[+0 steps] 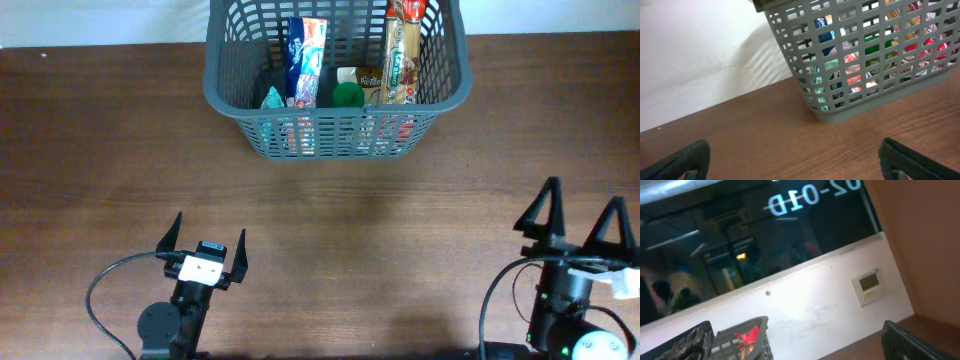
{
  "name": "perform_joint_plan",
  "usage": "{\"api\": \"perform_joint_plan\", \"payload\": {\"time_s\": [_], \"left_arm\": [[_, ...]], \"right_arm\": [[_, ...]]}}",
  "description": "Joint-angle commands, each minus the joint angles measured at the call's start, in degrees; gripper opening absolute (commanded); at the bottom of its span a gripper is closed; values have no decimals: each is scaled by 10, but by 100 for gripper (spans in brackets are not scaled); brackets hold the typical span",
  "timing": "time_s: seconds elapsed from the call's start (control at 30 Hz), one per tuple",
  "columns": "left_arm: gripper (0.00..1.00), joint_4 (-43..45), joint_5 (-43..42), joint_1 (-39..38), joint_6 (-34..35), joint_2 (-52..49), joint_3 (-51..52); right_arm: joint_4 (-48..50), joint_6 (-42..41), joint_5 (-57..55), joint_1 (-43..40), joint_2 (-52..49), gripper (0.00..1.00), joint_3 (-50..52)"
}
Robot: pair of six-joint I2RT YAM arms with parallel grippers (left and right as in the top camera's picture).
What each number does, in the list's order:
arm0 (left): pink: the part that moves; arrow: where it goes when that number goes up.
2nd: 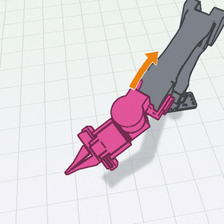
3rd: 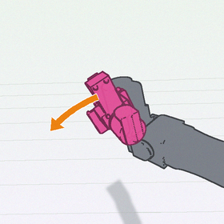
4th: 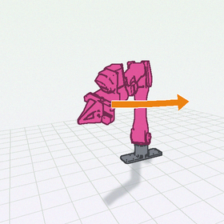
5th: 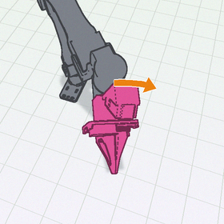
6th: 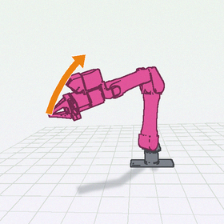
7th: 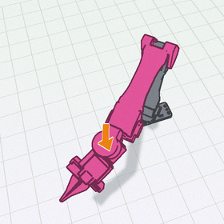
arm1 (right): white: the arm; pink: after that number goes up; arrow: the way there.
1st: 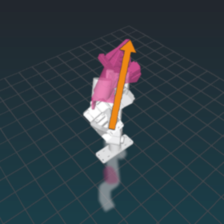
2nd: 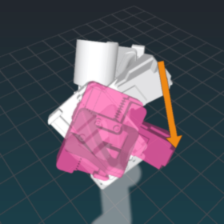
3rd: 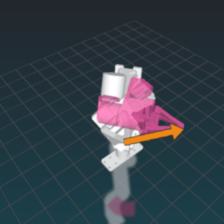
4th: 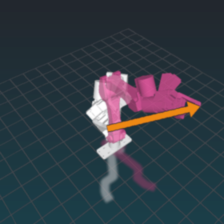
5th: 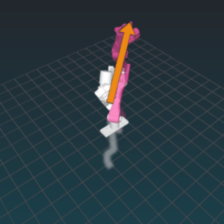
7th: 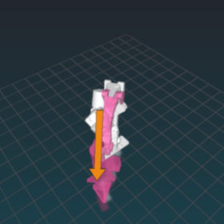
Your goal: Pack container
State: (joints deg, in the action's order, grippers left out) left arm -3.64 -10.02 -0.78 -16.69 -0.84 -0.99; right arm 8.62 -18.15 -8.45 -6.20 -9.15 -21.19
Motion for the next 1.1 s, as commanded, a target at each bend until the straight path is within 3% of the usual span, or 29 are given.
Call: {"api": "perform_joint_plan", "payload": {"time_s": [0.0, 0.27, 1.07], "left_arm": [[99, 0, 6, 3, 8, 2, 5], [99, 0, 6, 3, 8, 2, 5], [99, 0, 6, 3, 8, 2, 5]], "right_arm": [[2, 61, 10, 23, 17, 99, 16], [2, 163, 37, 69, 29, 99, 38], [2, 163, 48, 95, 90, 99, 146]]}}
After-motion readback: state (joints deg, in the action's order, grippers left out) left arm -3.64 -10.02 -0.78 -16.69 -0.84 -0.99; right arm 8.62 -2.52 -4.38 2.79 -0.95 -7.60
